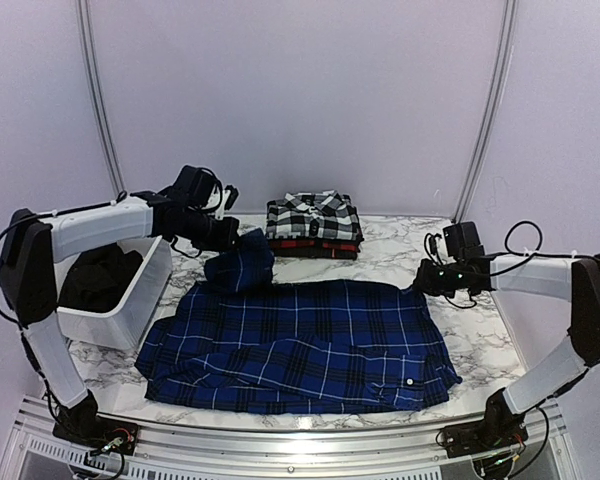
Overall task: Fold and stack the long sleeve shirts
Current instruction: Fold the 1/3-folded shirt at the center of the board.
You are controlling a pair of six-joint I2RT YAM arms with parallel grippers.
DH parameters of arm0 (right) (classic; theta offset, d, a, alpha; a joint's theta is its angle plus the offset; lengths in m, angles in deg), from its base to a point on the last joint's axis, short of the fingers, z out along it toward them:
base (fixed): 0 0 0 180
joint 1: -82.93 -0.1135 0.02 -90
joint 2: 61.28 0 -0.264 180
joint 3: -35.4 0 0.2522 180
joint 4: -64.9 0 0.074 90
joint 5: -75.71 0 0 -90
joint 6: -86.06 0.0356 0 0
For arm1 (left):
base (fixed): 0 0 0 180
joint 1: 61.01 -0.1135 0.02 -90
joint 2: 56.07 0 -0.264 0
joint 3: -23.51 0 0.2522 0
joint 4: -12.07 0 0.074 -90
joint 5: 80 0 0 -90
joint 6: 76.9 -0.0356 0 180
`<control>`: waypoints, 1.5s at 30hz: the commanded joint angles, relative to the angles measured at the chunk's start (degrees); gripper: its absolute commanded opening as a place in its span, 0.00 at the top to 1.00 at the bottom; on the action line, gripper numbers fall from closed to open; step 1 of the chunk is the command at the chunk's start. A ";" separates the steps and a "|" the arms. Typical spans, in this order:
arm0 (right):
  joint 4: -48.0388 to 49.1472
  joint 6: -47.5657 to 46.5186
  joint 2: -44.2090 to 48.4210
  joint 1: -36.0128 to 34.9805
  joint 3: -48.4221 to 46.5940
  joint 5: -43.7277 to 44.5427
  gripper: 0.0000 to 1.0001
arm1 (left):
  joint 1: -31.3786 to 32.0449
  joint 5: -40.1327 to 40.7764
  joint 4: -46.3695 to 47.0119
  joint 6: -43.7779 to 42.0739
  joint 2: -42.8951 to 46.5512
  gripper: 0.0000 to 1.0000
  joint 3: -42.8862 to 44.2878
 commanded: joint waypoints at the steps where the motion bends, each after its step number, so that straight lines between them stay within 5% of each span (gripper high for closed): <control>1: -1.02 0.46 1.61 -3.15 4.17 4.07 1.00 | 2.90 -0.66 0.28 3.89 6.36 1.00 -10.87; 7: 0.25 2.16 1.65 -3.78 8.33 4.27 0.98 | 6.03 0.10 1.54 8.20 7.93 1.00 -21.34; 15: -5.08 1.88 8.36 -3.72 4.36 9.90 0.61 | 6.34 1.13 2.24 11.05 6.72 1.00 -25.01; 18: -4.52 1.09 8.25 -3.61 3.22 11.73 0.55 | 6.41 1.05 2.24 11.20 6.47 1.00 -25.12; 37: -0.25 0.39 -4.66 -3.74 -1.32 4.03 0.68 | 6.76 1.12 2.37 11.82 7.19 1.00 -24.16; 45: -0.14 0.55 -4.90 -3.73 -2.30 2.97 0.93 | 6.72 2.01 2.41 12.10 7.21 1.00 -22.23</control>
